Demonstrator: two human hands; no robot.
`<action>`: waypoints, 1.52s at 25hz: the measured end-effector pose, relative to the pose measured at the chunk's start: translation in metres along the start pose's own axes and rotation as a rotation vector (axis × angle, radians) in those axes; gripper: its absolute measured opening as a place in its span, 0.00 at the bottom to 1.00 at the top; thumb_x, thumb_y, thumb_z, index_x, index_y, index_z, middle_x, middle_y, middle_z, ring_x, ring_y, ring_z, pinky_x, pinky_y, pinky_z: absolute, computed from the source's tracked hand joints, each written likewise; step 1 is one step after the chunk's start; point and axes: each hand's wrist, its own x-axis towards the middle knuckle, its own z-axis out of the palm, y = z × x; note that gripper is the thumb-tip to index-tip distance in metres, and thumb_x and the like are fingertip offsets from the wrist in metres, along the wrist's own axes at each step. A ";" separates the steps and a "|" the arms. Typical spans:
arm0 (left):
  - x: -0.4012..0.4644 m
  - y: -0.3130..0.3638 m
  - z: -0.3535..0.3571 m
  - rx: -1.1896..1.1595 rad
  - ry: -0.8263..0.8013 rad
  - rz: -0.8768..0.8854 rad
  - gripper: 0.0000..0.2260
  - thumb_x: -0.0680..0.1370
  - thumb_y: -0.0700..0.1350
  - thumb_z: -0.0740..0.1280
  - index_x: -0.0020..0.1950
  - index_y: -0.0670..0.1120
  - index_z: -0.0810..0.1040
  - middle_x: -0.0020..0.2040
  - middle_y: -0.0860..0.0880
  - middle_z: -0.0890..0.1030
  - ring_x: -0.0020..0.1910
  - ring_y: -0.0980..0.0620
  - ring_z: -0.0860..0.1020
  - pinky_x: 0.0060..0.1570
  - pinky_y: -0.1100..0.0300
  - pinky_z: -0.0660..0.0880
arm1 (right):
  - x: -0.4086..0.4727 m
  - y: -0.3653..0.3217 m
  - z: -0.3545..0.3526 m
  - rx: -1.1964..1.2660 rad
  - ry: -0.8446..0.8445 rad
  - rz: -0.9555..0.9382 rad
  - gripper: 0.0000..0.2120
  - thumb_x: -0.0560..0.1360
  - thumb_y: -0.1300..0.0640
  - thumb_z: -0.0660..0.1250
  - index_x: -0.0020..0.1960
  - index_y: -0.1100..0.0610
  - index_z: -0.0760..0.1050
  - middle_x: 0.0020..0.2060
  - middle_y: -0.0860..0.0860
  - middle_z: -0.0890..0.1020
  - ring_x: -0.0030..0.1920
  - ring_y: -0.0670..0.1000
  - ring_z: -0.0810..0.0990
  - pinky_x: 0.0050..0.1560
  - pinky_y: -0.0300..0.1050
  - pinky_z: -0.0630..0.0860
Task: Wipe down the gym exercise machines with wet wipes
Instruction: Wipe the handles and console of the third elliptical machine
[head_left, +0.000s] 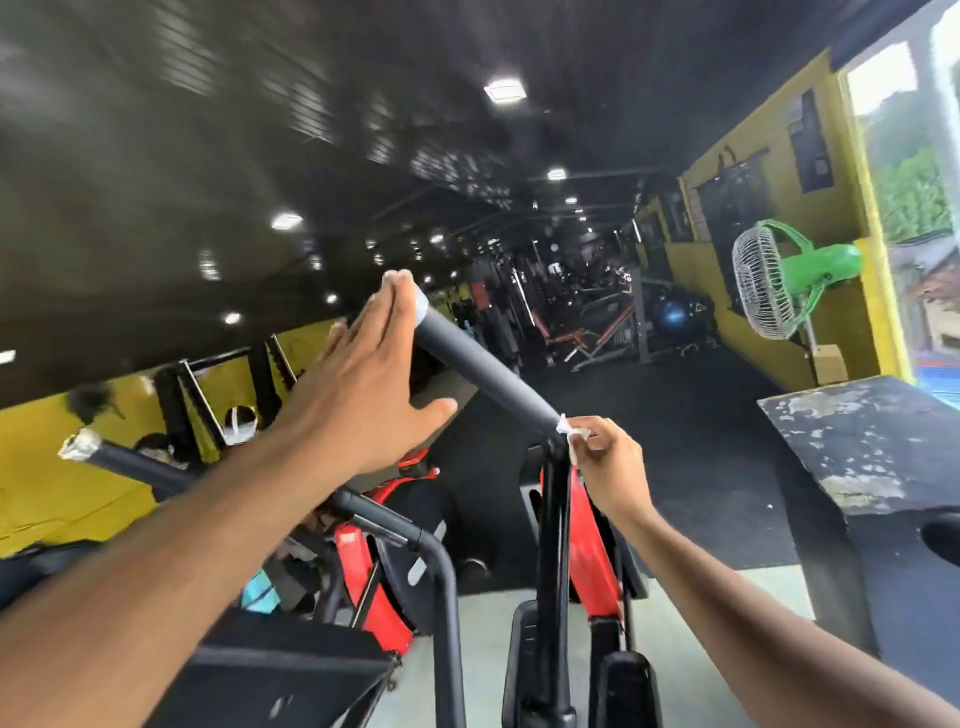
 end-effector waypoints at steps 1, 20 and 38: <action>0.000 -0.001 0.000 -0.006 -0.001 0.010 0.54 0.79 0.63 0.68 0.82 0.48 0.27 0.84 0.50 0.33 0.85 0.46 0.47 0.80 0.52 0.50 | 0.002 0.000 0.000 0.008 0.000 0.034 0.08 0.80 0.58 0.68 0.50 0.49 0.85 0.47 0.46 0.86 0.49 0.49 0.83 0.55 0.50 0.79; 0.006 -0.017 0.038 -0.128 0.171 0.134 0.54 0.77 0.48 0.74 0.83 0.46 0.31 0.84 0.48 0.34 0.84 0.51 0.39 0.80 0.54 0.41 | 0.005 -0.060 0.007 -0.068 0.046 0.436 0.05 0.67 0.66 0.67 0.36 0.59 0.80 0.32 0.55 0.82 0.40 0.46 0.82 0.35 0.44 0.76; 0.005 -0.025 0.011 -0.158 -0.088 0.091 0.51 0.83 0.43 0.68 0.77 0.54 0.21 0.73 0.60 0.22 0.71 0.60 0.38 0.74 0.59 0.39 | 0.024 -0.135 0.018 0.180 0.054 0.307 0.16 0.77 0.68 0.63 0.47 0.52 0.85 0.41 0.53 0.86 0.40 0.54 0.86 0.35 0.35 0.76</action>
